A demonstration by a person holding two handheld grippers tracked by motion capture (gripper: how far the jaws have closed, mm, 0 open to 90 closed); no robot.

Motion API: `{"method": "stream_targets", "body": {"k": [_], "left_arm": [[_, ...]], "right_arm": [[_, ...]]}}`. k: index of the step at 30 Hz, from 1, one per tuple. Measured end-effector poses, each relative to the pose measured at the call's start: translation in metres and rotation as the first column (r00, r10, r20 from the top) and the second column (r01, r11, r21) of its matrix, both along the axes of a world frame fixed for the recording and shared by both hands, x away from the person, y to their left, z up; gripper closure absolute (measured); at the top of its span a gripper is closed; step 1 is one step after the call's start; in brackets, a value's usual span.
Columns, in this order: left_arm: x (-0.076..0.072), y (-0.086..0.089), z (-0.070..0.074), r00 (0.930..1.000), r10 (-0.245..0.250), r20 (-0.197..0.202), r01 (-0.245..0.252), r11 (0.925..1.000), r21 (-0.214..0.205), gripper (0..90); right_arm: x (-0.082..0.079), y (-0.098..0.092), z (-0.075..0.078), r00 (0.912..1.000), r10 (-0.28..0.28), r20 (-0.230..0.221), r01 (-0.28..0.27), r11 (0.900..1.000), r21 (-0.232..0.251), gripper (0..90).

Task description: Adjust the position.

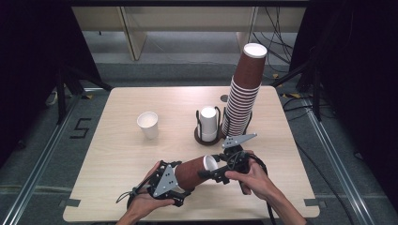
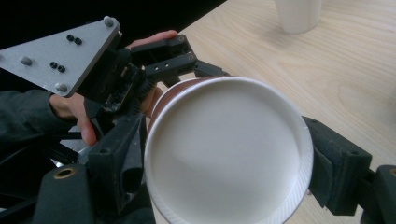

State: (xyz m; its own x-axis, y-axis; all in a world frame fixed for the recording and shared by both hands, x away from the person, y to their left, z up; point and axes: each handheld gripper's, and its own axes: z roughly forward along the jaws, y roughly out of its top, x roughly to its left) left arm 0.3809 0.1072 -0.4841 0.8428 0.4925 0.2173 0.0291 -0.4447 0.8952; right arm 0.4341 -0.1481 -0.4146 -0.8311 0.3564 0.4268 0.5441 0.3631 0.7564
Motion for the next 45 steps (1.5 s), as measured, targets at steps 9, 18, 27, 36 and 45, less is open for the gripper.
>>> {"method": "stream_targets", "body": {"k": [9, 18, 27, 36, 45], "left_arm": [[-0.001, 0.003, -0.001, 0.9995, -0.024, 0.021, 0.026, 0.9941, -0.105, 5.7], [0.000, 0.006, 0.002, 0.9991, -0.033, 0.027, 0.034, 0.9990, -0.030, 11.4], [-0.001, 0.003, 0.003, 0.9981, -0.061, 0.006, 0.060, 0.9965, 0.058, 12.1], [-0.003, -0.002, 0.011, 0.9958, -0.083, -0.039, 0.088, 0.9861, 0.141, 12.0], [-0.006, -0.004, 0.016, 0.9927, -0.103, -0.063, 0.114, 0.9732, 0.200, 12.1]], "right_arm": [[0.006, -0.012, -0.004, 0.9985, 0.004, -0.054, 0.001, 0.9950, 0.100, 23.1], [0.007, -0.013, -0.006, 0.9991, 0.003, -0.042, 0.000, 0.9979, 0.065, 21.0], [-0.001, -0.012, 0.014, 0.9844, 0.071, 0.161, -0.047, 0.9876, -0.150, 15.8], [-0.014, 0.000, 0.027, 0.9135, 0.273, 0.301, -0.148, 0.9135, -0.379, 15.9], [-0.025, 0.022, 0.018, 0.8476, 0.418, 0.327, -0.178, 0.8048, -0.566, 16.2]]}}
